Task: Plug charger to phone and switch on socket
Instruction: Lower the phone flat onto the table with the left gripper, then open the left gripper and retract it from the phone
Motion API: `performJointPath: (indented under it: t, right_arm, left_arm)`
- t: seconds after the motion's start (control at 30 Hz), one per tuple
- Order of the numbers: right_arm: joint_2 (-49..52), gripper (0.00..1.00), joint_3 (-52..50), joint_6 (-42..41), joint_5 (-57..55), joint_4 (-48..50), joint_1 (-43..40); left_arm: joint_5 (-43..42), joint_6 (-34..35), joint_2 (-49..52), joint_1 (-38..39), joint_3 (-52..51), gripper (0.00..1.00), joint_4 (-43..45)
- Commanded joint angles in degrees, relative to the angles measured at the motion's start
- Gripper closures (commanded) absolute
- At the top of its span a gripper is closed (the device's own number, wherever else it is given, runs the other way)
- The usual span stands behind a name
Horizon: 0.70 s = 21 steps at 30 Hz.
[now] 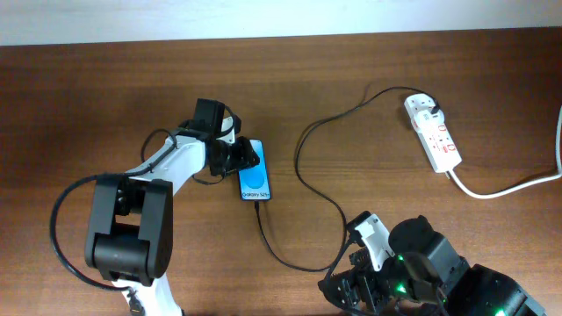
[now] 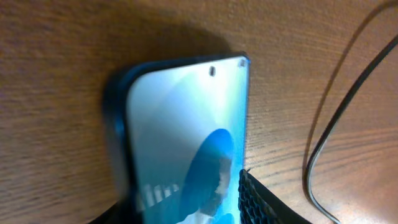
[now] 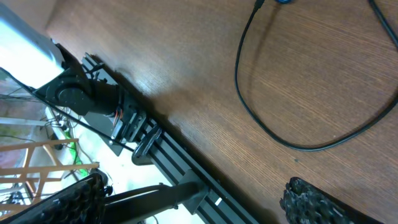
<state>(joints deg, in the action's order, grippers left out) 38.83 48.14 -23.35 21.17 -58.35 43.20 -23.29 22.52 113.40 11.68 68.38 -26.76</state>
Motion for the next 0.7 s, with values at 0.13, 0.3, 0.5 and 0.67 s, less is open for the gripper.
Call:
performJointPath:
  t: [0.13,0.3,0.5,0.67]
  right_arm:
    - [0.4,0.05,0.7,0.6,-2.4,0.0,-0.2]
    - [2.6,0.05,0.7,0.6,-2.4,-0.2,-0.2]
    - [5.1,0.05,0.7,0.6,-2.4,-1.1,-0.2]
    - [5.4,0.02,0.7,0.6,-2.4,-2.1,-0.2]
  left_arm:
    - [10.1,-1.4,3.9,-0.2,-2.1,0.54,0.1]
    - [10.3,-1.4,3.9,0.3,-2.1,0.53,0.3]
    - [10.3,-1.4,3.9,0.3,-2.1,0.49,-0.6]
    - [10.3,-1.4,3.9,0.3,-1.0,0.39,-4.4]
